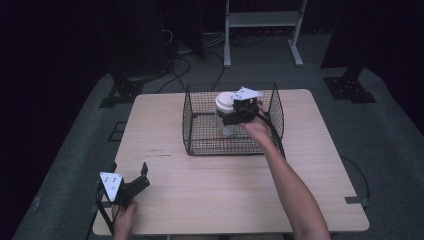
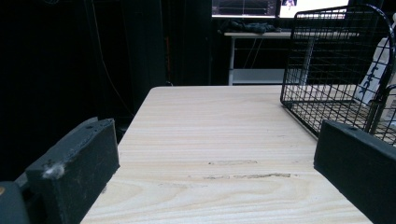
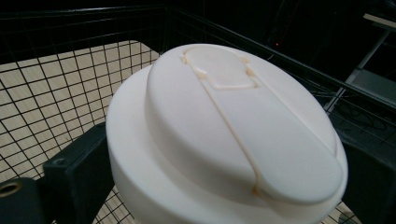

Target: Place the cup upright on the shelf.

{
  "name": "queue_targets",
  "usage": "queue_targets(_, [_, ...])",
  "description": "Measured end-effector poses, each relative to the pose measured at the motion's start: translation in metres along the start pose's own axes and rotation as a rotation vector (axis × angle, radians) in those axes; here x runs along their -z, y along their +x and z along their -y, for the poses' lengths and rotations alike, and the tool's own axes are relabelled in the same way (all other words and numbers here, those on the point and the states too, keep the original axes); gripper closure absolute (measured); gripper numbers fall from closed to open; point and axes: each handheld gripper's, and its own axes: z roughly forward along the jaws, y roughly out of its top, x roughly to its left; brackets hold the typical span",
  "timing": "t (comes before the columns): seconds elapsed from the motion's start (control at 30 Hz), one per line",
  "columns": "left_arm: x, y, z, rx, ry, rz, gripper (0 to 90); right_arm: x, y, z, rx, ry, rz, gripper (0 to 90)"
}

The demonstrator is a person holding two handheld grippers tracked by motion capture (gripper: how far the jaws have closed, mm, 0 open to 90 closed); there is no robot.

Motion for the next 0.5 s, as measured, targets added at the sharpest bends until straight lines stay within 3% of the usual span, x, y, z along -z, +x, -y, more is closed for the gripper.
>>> queue_targets(0.5, [0.0,-0.0001,0.0,0.0,0.0,0.0,0.0,0.0014,-0.0004,0.0001,-0.008,0.004,-0.002,3.3])
